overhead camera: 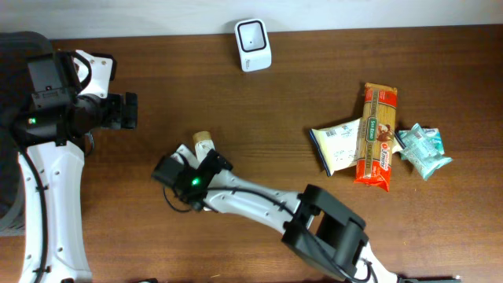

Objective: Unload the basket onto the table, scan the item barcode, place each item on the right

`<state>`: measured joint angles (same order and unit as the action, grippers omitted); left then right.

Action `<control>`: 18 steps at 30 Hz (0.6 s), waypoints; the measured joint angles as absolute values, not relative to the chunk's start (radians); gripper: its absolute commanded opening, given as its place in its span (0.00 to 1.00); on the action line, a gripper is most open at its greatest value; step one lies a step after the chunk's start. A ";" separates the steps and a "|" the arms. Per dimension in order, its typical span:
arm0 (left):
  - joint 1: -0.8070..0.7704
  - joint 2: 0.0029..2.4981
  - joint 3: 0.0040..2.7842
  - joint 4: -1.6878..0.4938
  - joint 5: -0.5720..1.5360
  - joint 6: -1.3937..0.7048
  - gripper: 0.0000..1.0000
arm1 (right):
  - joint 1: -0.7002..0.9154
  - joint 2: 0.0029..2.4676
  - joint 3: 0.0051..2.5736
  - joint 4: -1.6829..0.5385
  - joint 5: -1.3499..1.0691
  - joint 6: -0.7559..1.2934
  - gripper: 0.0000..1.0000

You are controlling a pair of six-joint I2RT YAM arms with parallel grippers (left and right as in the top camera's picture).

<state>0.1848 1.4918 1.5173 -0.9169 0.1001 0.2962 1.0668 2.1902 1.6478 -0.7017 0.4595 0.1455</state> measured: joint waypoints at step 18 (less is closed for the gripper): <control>0.185 1.492 1.517 -0.917 0.100 0.296 0.99 | 1.159 2.266 1.655 -0.785 0.718 0.105 0.67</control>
